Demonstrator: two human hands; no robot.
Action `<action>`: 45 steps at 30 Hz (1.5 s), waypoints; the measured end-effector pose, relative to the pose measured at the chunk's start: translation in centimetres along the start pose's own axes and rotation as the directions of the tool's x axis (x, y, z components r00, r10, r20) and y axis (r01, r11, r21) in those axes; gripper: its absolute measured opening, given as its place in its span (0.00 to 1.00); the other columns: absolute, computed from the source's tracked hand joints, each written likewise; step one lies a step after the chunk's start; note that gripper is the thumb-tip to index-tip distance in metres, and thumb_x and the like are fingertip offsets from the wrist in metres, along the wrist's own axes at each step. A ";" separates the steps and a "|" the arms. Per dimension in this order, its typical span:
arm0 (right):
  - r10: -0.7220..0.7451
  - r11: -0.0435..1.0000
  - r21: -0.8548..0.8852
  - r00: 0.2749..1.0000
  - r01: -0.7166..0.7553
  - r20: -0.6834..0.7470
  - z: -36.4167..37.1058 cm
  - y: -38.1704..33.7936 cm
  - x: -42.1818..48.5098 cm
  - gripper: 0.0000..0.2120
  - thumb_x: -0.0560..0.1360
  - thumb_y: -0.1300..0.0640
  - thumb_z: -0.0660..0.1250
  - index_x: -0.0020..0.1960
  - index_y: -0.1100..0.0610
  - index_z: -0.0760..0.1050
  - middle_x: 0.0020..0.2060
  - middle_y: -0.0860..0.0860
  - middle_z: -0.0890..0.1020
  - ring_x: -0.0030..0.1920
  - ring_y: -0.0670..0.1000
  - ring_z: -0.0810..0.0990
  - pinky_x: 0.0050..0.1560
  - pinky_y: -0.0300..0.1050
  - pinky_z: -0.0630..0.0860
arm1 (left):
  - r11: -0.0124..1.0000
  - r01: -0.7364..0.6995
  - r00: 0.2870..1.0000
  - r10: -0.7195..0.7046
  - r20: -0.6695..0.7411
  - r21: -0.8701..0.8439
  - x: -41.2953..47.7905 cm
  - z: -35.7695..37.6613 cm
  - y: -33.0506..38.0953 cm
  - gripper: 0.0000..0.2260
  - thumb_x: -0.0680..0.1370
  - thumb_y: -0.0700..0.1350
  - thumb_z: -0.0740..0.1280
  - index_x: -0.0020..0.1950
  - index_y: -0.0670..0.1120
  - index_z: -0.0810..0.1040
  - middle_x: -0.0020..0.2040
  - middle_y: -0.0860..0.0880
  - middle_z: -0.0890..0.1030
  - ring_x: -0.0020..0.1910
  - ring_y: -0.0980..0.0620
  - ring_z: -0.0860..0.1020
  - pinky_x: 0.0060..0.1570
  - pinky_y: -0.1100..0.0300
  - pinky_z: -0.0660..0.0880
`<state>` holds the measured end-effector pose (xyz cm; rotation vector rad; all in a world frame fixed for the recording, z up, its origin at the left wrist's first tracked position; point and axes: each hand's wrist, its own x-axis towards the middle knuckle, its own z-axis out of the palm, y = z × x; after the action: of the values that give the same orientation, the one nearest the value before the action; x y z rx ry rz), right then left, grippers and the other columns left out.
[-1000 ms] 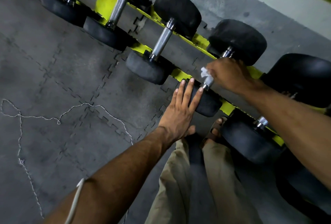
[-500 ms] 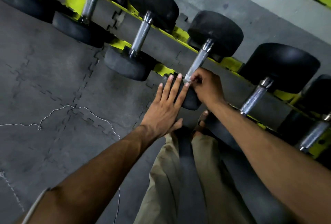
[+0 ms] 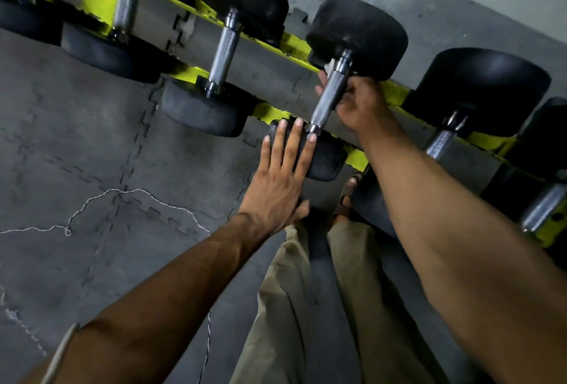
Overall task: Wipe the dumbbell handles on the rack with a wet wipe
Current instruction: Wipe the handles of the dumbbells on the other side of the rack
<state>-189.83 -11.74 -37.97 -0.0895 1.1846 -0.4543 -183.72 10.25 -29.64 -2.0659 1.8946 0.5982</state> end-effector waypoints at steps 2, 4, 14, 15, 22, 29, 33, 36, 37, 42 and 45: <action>-0.115 0.982 -0.155 0.993 0.108 -0.035 -0.9 1.6 -1.0 0.12 0.80 0.66 0.57 0.56 0.62 0.78 0.47 0.57 0.85 0.45 0.54 0.86 0.46 0.47 0.81 | 1.000 -0.002 1.000 0.002 0.003 -0.009 -0.2 0.1 0.1 0.58 0.72 0.65 0.71 0.84 0.39 0.36 0.83 0.33 0.36 0.82 0.30 0.39 0.79 0.33 0.52; -0.264 0.941 -0.250 0.958 0.230 -0.111 -1.3 2.2 -2.0 0.04 0.76 0.64 0.65 0.48 0.58 0.78 0.37 0.53 0.82 0.34 0.49 0.79 0.35 0.42 0.75 | 1.000 0.001 1.000 -0.001 0.003 -0.006 -0.3 0.1 0.1 0.58 0.72 0.65 0.71 0.84 0.39 0.36 0.83 0.33 0.36 0.82 0.30 0.39 0.79 0.33 0.52; -0.687 -0.290 -0.839 0.510 0.461 0.518 -2.4 2.9 -5.5 0.07 0.77 0.57 0.65 0.52 0.58 0.76 0.54 0.57 0.78 0.51 0.59 0.77 0.43 0.51 0.71 | 1.000 -0.021 1.000 0.021 -0.005 -0.016 0.1 0.2 -0.1 0.57 0.72 0.63 0.70 0.84 0.39 0.37 0.83 0.33 0.36 0.82 0.30 0.39 0.79 0.33 0.53; -0.648 -0.396 -0.806 0.487 0.441 0.585 -2.5 2.4 -5.2 0.09 0.77 0.57 0.63 0.56 0.57 0.76 0.58 0.56 0.77 0.55 0.60 0.77 0.44 0.50 0.72 | 1.000 -0.026 1.000 0.026 -0.005 -0.013 0.1 0.1 -0.1 0.57 0.72 0.62 0.69 0.84 0.39 0.37 0.83 0.33 0.36 0.82 0.30 0.38 0.79 0.33 0.53; -0.074 -0.720 -0.439 0.569 0.538 0.819 -2.3 1.8 -5.4 0.10 0.79 0.55 0.60 0.59 0.50 0.75 0.61 0.47 0.79 0.50 0.59 0.84 0.40 0.50 0.79 | 1.000 -0.025 0.999 0.025 0.020 0.013 -0.1 0.1 -0.4 0.57 0.71 0.62 0.70 0.84 0.39 0.36 0.83 0.32 0.36 0.82 0.29 0.38 0.79 0.33 0.53; -0.134 -0.833 -0.454 0.680 0.318 0.721 1.6 -1.1 -4.7 0.05 0.76 0.54 0.65 0.47 0.54 0.78 0.45 0.53 0.82 0.44 0.61 0.85 0.40 0.48 0.74 | 1.000 -0.013 1.000 0.013 0.020 0.012 0.0 -0.3 -0.3 0.58 0.71 0.62 0.71 0.84 0.39 0.36 0.83 0.33 0.35 0.82 0.30 0.38 0.79 0.33 0.53; 0.199 -0.810 -0.446 0.893 0.382 0.403 3.7 1.6 -4.3 0.08 0.76 0.55 0.62 0.47 0.54 0.80 0.41 0.56 0.81 0.44 0.60 0.83 0.38 0.46 0.74 | 1.000 0.003 0.999 -0.004 0.037 0.026 -0.2 -0.1 -0.1 0.58 0.71 0.62 0.71 0.84 0.39 0.36 0.83 0.33 0.35 0.82 0.30 0.38 0.79 0.33 0.52; 0.239 -0.742 -0.524 0.895 0.418 0.376 4.0 1.0 -3.7 0.06 0.73 0.56 0.64 0.39 0.49 0.78 0.38 0.54 0.83 0.40 0.58 0.83 0.39 0.48 0.81 | 1.000 0.011 0.999 -0.012 0.038 0.023 0.1 -0.3 0.0 0.59 0.70 0.63 0.71 0.84 0.40 0.36 0.83 0.33 0.35 0.82 0.30 0.38 0.79 0.33 0.52; 0.243 -0.732 -0.511 0.873 0.451 0.422 3.7 0.4 -3.7 0.07 0.72 0.54 0.64 0.36 0.47 0.75 0.38 0.53 0.83 0.41 0.58 0.83 0.41 0.48 0.81 | 1.000 0.009 0.999 -0.010 0.036 0.022 0.1 -0.4 0.0 0.59 0.70 0.63 0.71 0.84 0.40 0.36 0.83 0.33 0.35 0.82 0.30 0.38 0.79 0.33 0.52; 0.047 -0.753 -0.460 0.736 0.470 0.675 2.4 -2.9 -4.7 0.14 0.71 0.48 0.61 0.49 0.51 0.82 0.44 0.55 0.85 0.46 0.60 0.85 0.46 0.52 0.81 | 1.000 0.013 1.000 -0.014 0.027 0.021 0.0 -0.3 0.1 0.59 0.70 0.63 0.71 0.84 0.40 0.37 0.83 0.33 0.35 0.82 0.30 0.38 0.79 0.34 0.52; 0.007 -0.727 -0.441 0.648 0.526 0.761 0.6 -1.6 -5.5 0.12 0.74 0.48 0.59 0.46 0.53 0.78 0.42 0.53 0.82 0.42 0.60 0.84 0.38 0.51 0.80 | 1.000 0.015 1.000 -0.016 0.026 0.026 -0.1 -0.3 0.2 0.59 0.70 0.63 0.71 0.85 0.40 0.38 0.83 0.33 0.35 0.82 0.30 0.38 0.79 0.34 0.53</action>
<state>-191.43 -11.18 -32.41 -2.5785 0.6044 0.2469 -183.89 10.18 -29.33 -2.0447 1.8608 0.5910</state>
